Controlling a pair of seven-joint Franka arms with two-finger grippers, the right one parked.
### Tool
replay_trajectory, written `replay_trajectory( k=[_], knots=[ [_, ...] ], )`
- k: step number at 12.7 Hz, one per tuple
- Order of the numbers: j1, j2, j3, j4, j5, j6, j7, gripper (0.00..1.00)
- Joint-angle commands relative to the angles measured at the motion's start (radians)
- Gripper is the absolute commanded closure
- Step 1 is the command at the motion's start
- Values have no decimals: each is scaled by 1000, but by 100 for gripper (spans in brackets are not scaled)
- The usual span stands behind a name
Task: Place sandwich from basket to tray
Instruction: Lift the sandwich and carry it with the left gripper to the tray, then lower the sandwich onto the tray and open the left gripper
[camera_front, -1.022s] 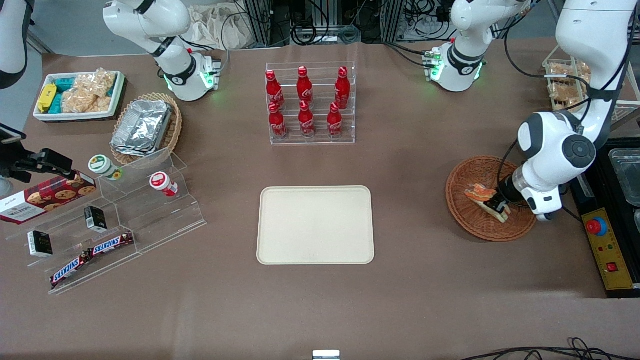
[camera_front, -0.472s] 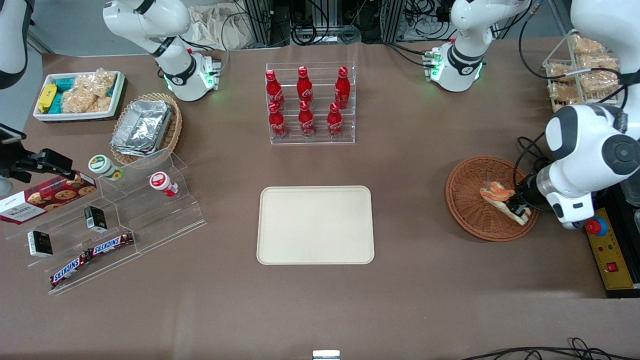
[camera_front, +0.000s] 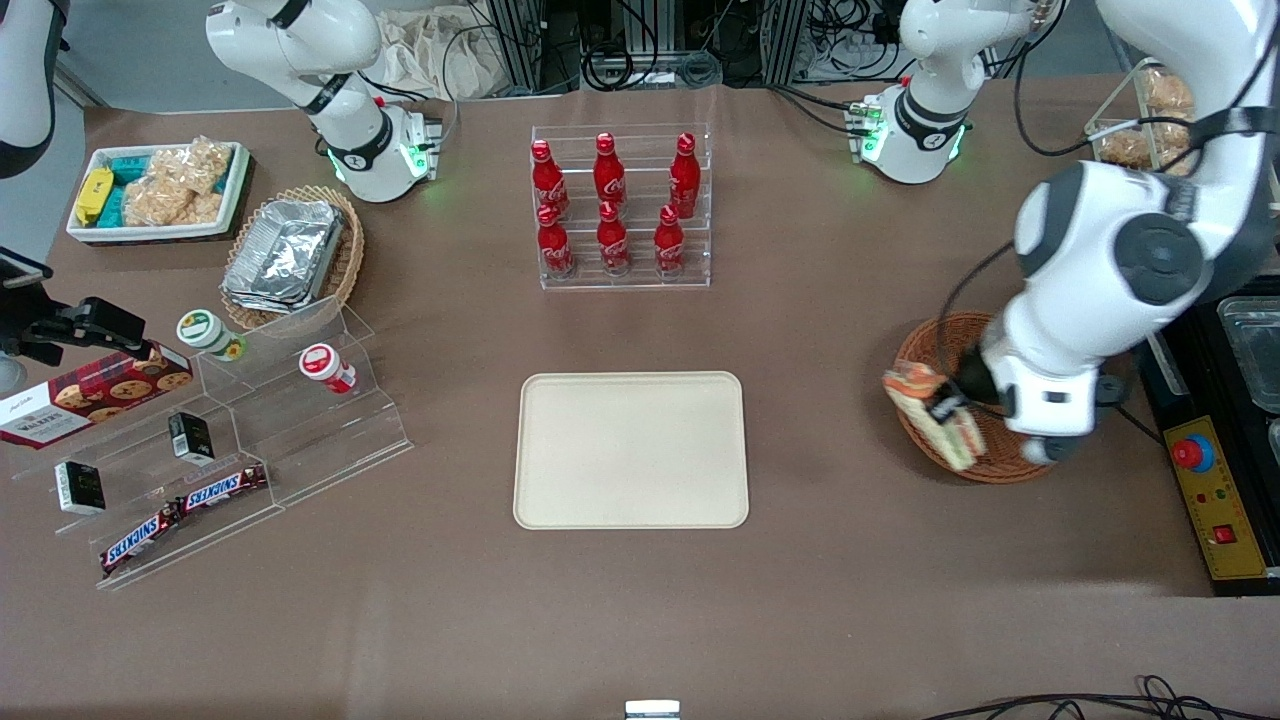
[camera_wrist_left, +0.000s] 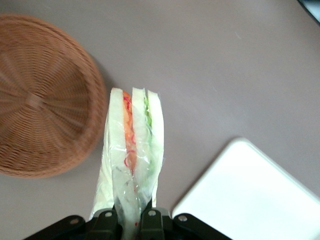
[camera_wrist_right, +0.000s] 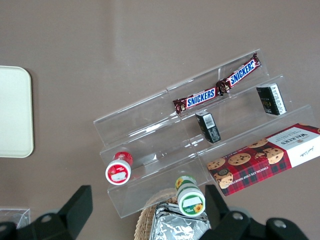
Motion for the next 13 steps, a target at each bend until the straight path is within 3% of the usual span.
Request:
replay_trajectory(
  k=[1, 6, 9, 12, 13],
  knots=[
    [-157, 158, 4, 129, 120, -11, 11, 100],
    [-376, 474, 8, 344, 311, 115, -5, 100],
    [-430, 592, 19, 367, 404, 238, 1, 100],
    [-449, 624, 21, 364, 433, 250, 8, 100],
    [-446, 623, 21, 364, 433, 246, 8, 85]
  ],
)
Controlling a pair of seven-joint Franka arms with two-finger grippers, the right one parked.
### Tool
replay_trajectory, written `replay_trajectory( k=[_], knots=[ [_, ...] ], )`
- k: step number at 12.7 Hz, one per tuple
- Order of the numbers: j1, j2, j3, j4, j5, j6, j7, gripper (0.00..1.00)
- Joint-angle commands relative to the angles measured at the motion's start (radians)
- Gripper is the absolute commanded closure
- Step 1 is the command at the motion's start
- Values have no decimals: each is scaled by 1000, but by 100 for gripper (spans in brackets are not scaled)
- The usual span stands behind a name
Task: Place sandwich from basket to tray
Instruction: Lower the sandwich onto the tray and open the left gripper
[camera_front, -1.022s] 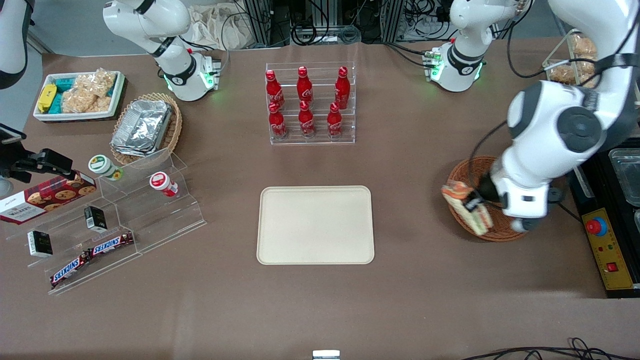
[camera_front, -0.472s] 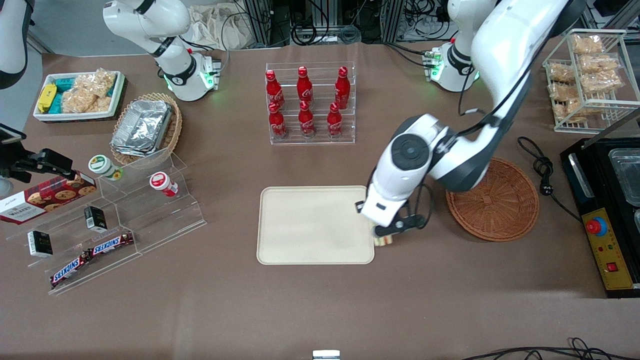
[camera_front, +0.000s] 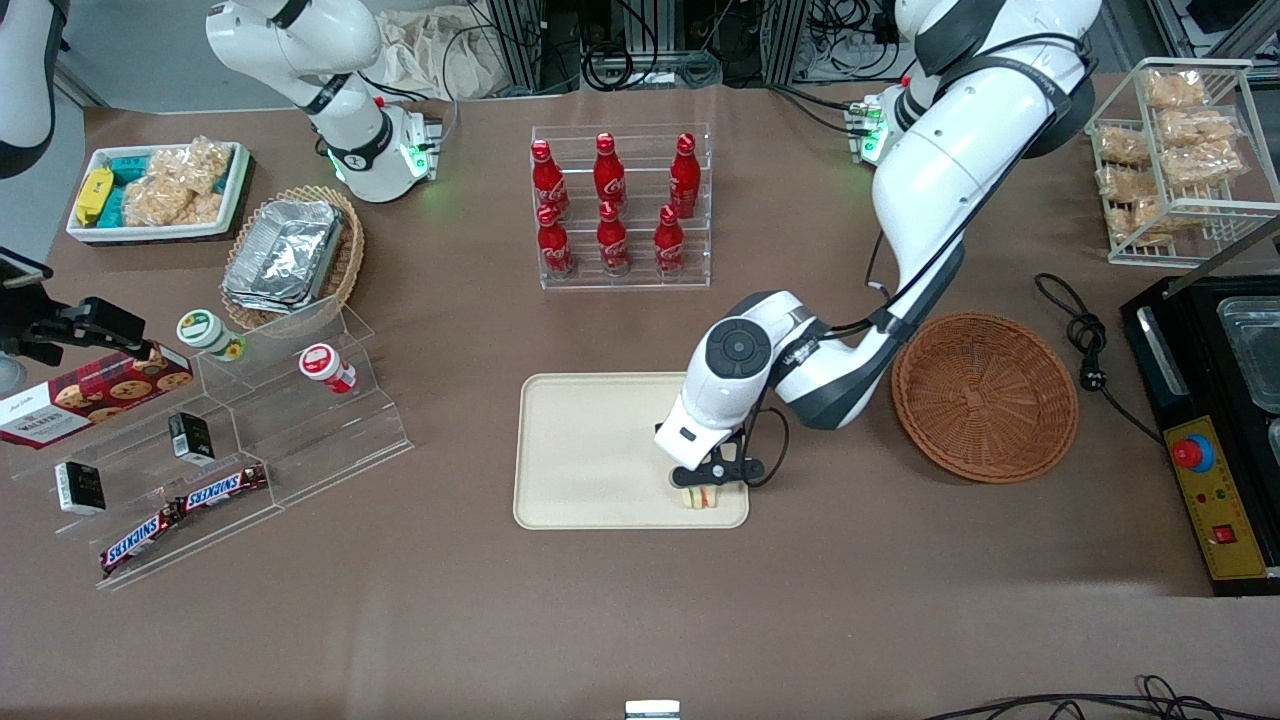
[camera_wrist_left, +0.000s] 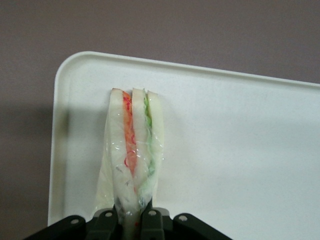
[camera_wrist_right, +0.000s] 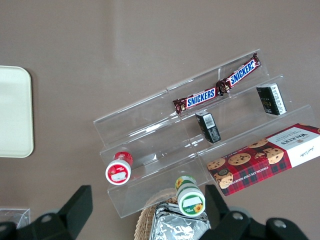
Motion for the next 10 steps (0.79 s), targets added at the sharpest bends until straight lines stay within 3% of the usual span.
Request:
replay_trajectory(
  k=[1, 2, 7, 10],
  knots=[
    [-9, -2, 8, 35, 12, -22, 8, 40],
    [-8, -6, 8, 29, 14, -35, 3, 1],
    [21, -54, 6, 38, 12, -178, -3, 0],
    [66, -156, 5, 31, 9, -274, 11, 0]
  ],
)
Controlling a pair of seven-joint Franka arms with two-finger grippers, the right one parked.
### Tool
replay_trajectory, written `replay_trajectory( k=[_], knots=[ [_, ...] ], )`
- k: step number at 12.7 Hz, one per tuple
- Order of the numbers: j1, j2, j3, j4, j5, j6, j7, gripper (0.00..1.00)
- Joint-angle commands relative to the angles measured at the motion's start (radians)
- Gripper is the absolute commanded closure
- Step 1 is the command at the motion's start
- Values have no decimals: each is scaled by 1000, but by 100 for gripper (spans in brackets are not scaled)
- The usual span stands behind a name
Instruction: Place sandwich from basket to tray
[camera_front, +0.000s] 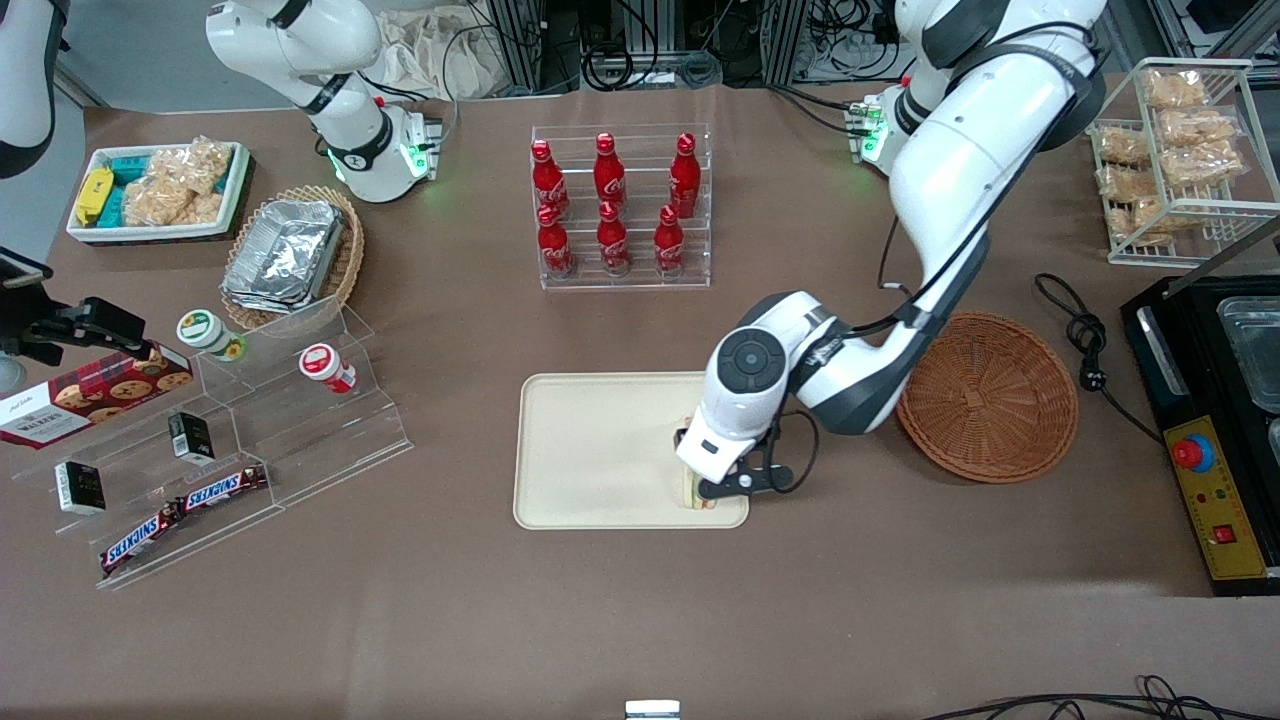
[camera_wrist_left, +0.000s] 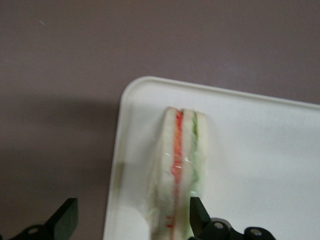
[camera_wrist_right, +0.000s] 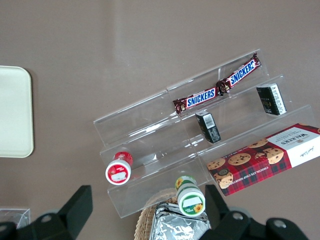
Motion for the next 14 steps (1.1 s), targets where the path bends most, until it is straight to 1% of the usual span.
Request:
replay_trajectory(
  k=[1, 3, 5, 6, 8, 9, 11, 13, 14],
  knots=[
    [32, -117, 2, -20, 6, -109, 8, 0],
    [95, -195, -9, -48, -17, -124, 20, 0],
    [193, -316, -35, -152, -107, -124, 110, 0],
    [248, -379, -44, -199, -167, -121, 162, 0],
    [332, -478, -52, -259, -264, -121, 265, 0],
    [353, -513, -52, -279, -287, -121, 296, 0],
    [409, -538, -53, -284, -304, -120, 328, 0],
    [428, -567, -52, -284, -330, -115, 355, 0],
    [431, -578, -49, -286, -330, -124, 370, 0]
  ],
)
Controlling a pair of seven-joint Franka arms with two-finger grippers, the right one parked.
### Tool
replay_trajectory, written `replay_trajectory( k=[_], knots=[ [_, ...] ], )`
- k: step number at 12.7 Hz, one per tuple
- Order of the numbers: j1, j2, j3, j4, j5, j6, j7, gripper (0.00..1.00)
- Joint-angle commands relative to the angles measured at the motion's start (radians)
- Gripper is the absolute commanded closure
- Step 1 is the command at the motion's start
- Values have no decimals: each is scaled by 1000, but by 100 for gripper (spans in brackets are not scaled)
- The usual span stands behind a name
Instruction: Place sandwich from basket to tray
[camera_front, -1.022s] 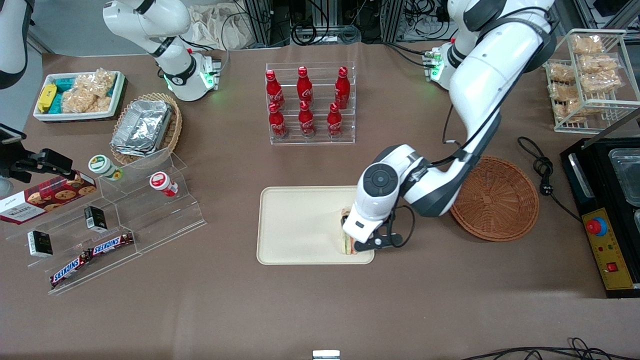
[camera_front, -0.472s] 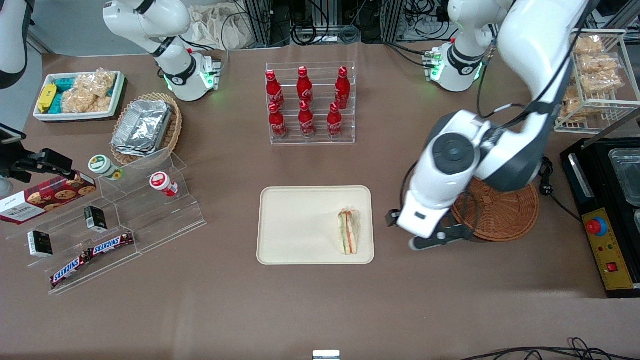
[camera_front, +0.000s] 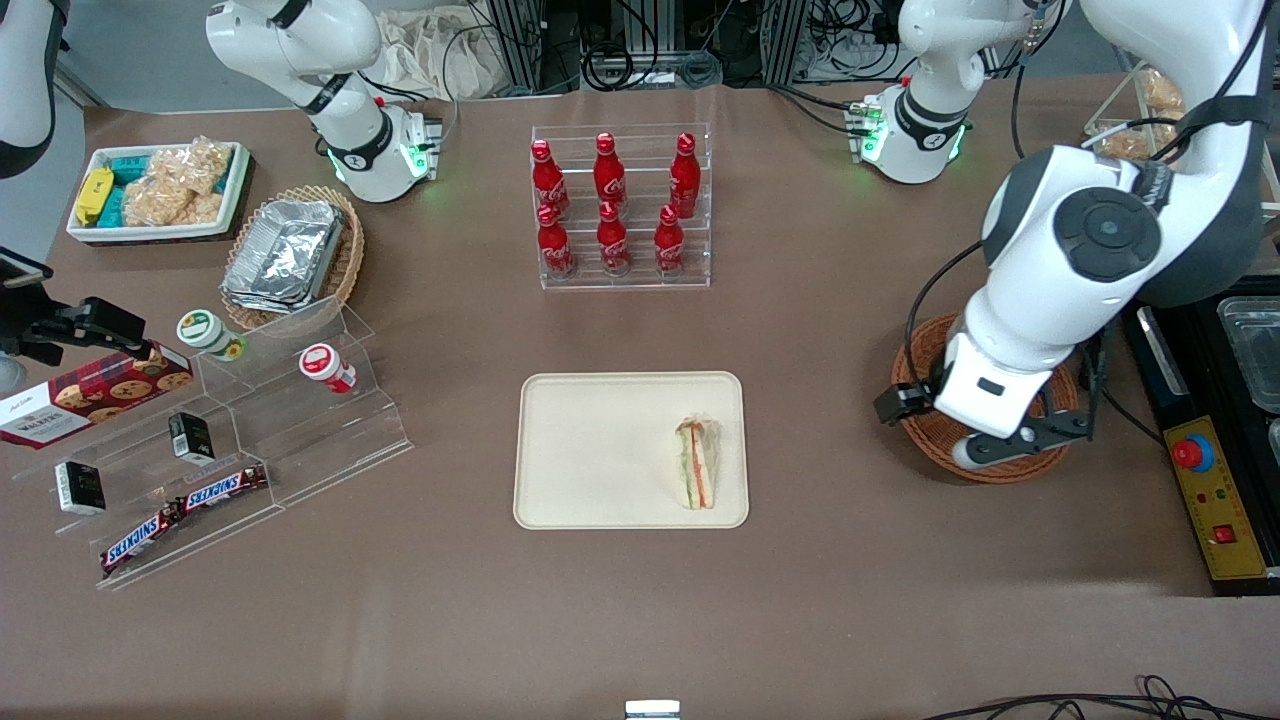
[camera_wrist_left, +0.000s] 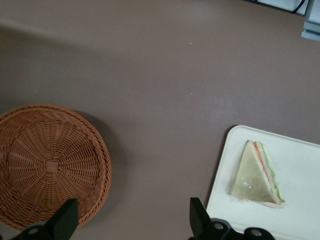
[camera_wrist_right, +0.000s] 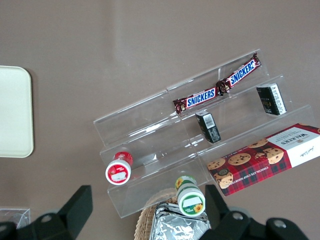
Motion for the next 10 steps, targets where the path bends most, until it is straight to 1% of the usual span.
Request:
replay_trajectory(
  k=[1, 2, 3, 5, 6, 8, 9, 10],
  knots=[
    [47, -70, -9, -52, -37, 2, 58, 0],
    [67, -99, -6, -79, -69, 3, 95, 0],
    [58, -153, 38, -117, -118, 2, 176, 0],
    [-84, -245, 278, -206, -262, 11, 354, 0],
    [-133, -277, 364, -239, -290, 6, 430, 0],
    [-192, -305, 457, -268, -290, -27, 549, 0],
    [-210, -293, 495, -250, -287, -76, 637, 0],
    [-198, -278, 499, -201, -284, -115, 679, 0]
  ],
)
